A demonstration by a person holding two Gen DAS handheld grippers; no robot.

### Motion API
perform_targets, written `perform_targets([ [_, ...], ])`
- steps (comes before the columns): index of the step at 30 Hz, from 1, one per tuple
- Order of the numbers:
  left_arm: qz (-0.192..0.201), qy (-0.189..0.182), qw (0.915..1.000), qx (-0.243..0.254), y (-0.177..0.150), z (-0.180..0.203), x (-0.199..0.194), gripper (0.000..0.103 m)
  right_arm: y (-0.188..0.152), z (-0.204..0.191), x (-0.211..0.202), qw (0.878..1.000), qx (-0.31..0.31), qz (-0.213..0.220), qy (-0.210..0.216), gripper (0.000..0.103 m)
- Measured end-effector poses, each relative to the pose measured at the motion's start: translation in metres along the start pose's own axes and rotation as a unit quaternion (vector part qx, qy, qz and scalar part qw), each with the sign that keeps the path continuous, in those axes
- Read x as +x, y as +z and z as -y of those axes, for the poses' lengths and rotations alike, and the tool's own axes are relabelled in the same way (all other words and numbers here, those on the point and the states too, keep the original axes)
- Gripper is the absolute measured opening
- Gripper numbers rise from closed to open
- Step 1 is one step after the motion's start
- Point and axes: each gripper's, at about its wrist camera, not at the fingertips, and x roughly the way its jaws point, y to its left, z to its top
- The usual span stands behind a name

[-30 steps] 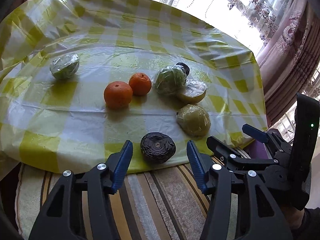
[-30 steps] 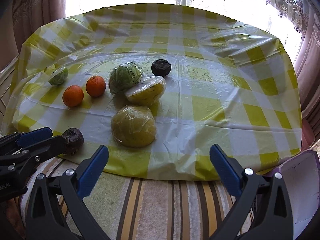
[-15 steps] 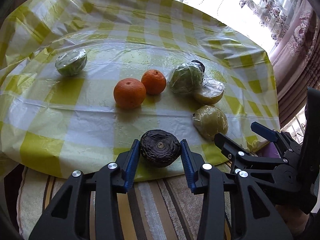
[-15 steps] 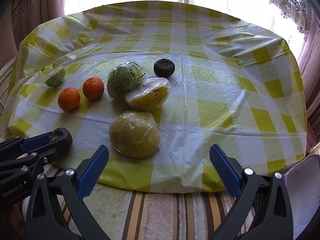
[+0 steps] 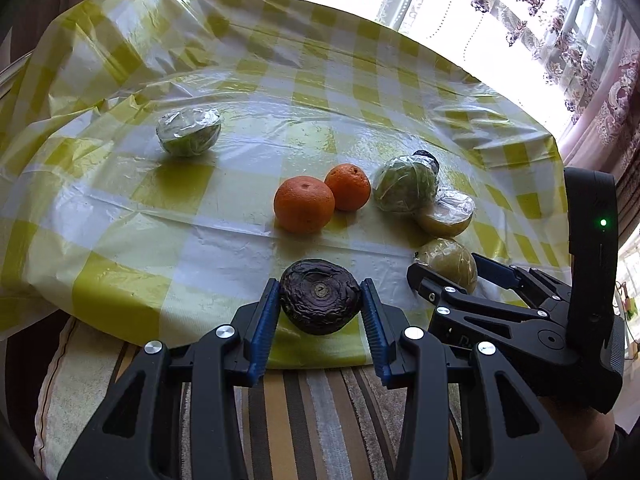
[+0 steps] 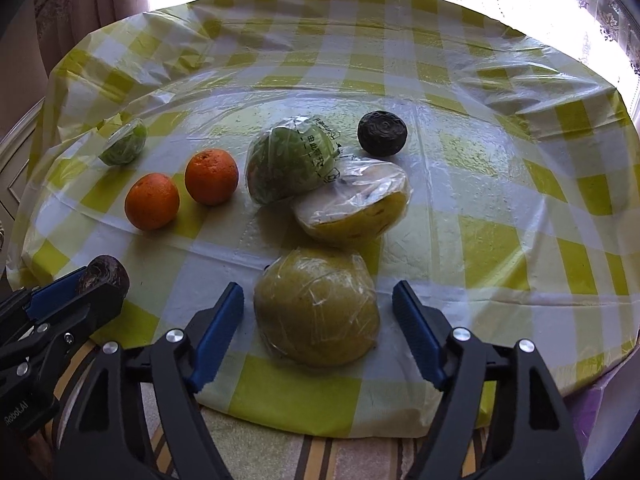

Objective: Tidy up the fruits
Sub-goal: 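Grasp a dark purple fruit with the left tool while the right tool grasps the wrapped yellow-green fruit, then carry both fruits into the purple-rimmed box and open both tools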

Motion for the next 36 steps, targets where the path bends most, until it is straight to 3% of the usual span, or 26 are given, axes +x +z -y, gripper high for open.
perform_targets([
  [2,-0.001,0.000,1.0000,0.001,0.000,0.000,0.000,0.039,0.001,0.000,0.000,1.000,0.001,0.001,-0.001,0.073],
  [4,-0.001,0.001,1.0000,0.002,-0.001,0.001,0.001,0.039,0.000,-0.001,-0.001,1.000,-0.001,0.003,0.002,0.063],
  [6,-0.001,0.003,1.0000,0.003,-0.001,0.001,0.002,0.039,-0.001,-0.003,-0.002,1.000,-0.005,0.005,-0.001,0.062],
  [22,0.013,0.011,0.9994,0.031,-0.007,0.017,-0.014,0.039,-0.017,0.013,-0.030,0.999,0.022,0.019,0.026,0.061],
  [36,0.009,-0.013,0.9965,0.082,-0.018,0.064,-0.019,0.039,-0.044,0.057,-0.067,0.997,0.072,0.029,0.031,0.061],
])
